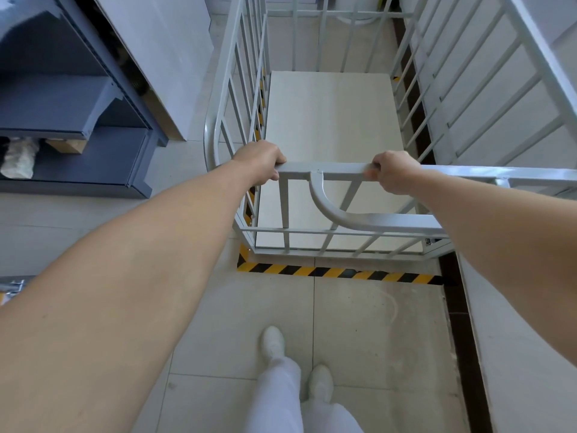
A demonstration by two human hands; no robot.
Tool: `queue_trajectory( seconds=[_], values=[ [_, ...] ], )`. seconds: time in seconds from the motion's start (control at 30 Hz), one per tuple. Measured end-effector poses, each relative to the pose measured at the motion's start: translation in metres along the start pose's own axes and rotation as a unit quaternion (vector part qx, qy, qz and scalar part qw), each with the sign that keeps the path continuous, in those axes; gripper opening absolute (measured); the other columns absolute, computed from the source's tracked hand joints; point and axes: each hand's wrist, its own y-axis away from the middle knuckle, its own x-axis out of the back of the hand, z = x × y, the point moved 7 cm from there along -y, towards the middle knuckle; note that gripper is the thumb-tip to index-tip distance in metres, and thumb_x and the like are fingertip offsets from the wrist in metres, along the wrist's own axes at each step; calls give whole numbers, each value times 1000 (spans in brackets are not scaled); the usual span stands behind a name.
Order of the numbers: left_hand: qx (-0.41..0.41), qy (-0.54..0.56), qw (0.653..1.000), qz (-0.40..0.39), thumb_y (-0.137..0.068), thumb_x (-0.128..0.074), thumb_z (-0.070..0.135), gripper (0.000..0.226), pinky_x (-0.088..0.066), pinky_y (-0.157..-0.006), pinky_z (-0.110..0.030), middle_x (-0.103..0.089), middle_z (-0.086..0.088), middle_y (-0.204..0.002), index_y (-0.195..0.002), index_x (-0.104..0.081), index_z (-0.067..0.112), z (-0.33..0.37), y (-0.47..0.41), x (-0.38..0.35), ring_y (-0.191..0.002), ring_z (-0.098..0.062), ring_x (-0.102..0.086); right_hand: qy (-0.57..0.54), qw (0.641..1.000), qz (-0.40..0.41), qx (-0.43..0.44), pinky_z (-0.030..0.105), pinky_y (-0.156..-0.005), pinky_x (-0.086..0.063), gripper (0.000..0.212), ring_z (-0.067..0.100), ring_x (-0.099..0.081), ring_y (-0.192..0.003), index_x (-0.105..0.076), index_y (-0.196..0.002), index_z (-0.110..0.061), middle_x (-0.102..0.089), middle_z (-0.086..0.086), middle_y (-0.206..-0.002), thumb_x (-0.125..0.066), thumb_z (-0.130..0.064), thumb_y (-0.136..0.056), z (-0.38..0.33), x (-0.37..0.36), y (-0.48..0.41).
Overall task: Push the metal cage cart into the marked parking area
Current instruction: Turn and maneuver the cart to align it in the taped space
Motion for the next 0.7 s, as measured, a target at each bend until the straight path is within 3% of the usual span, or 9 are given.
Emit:
queue_trajectory(
  seconds=[0.23, 0.43, 0.5, 0.6, 0.7],
  values=[
    [-5, 13, 1000, 3, -85, -55, -2, 19, -47, -79, -33, -68, -10, -96, -97, -68, 7, -4, 0, 2, -90, -26, -61, 3, 1000, -4, -17, 35, -72, -45, 23, 28, -53, -84, -62, -110, -4, -55, 12, -93, -44, -11, -96, -6, 4, 1],
    [-28, -17, 999, 14, -90, -46, 0, 19, -44, -76, -36, -63, -16, -110, -103, -58, 7, 2, 13, -1, -104, -34, -59, -28, 997, -17, -67, 33, -67, -43, 40, 29, -54, -82, -60, -109, 0, -58, 14, -94, -45, -35, -95, -33, 7, 18],
    [-40, -43, 998, 36, -94, -44, 1, 23, -40, -79, -35, -60, -15, -118, -114, -53, 7, 4, 20, -1, -112, -34, -57, -64, 996, -7, -59, 36, -74, -47, 42, 31, -57, -90, -58, -116, -2, -59, 13, -101, -46, -37, -95, -58, 7, 27],
    [-72, -68, 992, 79, -95, -41, -1, 28, -36, -98, -37, -57, -14, -125, -121, -50, 5, 0, 33, 9, -118, -32, -53, -72, 996, 10, -44, 40, -92, -47, 43, 35, -57, -110, -50, -133, -11, -61, 15, -121, -44, -34, -97, -100, 4, 39],
    [-112, -74, 985, 105, -95, -40, -2, 25, -37, -83, -36, -57, -15, -121, -116, -52, 3, -9, 50, 27, -113, -34, -55, -96, 994, 14, -58, 39, -98, -40, 50, 36, -49, -123, -43, -142, -15, -55, 17, -132, -48, -34, -96, -132, 1, 50]
  ],
)
